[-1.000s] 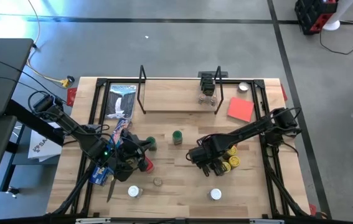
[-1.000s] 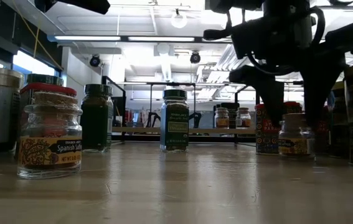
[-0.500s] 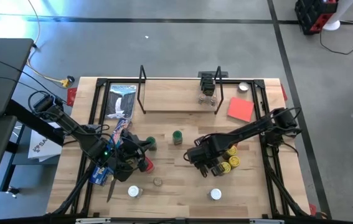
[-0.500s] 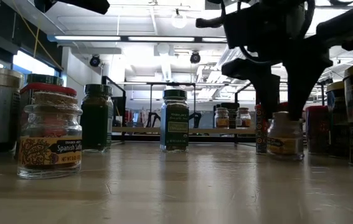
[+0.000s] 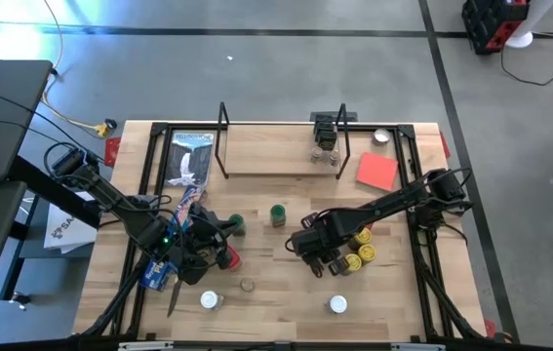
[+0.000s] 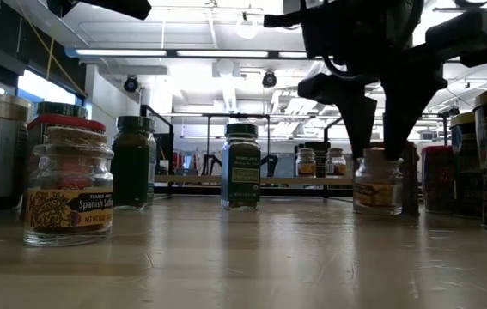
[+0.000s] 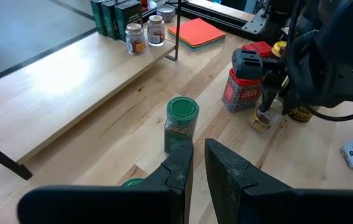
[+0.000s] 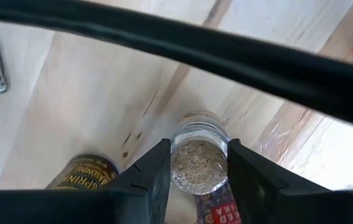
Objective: Shelf spices
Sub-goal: Put the transparent seasoning bottle on the shelf aligned with the transparent seasoning can
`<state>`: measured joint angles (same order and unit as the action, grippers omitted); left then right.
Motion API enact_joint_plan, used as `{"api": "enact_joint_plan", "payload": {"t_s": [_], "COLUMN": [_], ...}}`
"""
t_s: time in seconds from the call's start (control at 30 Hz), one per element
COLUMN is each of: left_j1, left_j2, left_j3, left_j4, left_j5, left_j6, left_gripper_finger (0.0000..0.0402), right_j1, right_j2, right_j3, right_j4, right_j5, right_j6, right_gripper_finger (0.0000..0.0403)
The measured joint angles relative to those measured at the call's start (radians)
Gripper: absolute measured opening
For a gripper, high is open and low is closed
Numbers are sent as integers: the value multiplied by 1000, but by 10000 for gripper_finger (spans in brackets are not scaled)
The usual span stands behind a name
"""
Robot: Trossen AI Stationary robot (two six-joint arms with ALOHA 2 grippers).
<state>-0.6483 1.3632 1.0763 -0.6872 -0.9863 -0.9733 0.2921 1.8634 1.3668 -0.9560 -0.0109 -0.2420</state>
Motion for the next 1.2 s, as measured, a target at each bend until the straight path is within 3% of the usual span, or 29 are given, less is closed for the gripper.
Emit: {"api": "enact_joint_plan", "payload": {"t_s": [0.5,0.9,1.2], "left_j1": [-1,-1,-1], "left_j2": [0,0,0], "left_j3": [0,0,0], "left_j4": [0,1,1], "left_j5": [8,8,8], "left_j6": [-1,-1,-1], "left_gripper_finger": [37,37,37], "right_j1": [-29,-57,-43], "right_j2": [3,3,4], "right_j3": [-9,-9,-9], "right_j4": [112,111,117], "right_j5": [-1,-25,-24], "right_j6": [-77,-82,-77], "right_gripper_finger": [140,232,240]}}
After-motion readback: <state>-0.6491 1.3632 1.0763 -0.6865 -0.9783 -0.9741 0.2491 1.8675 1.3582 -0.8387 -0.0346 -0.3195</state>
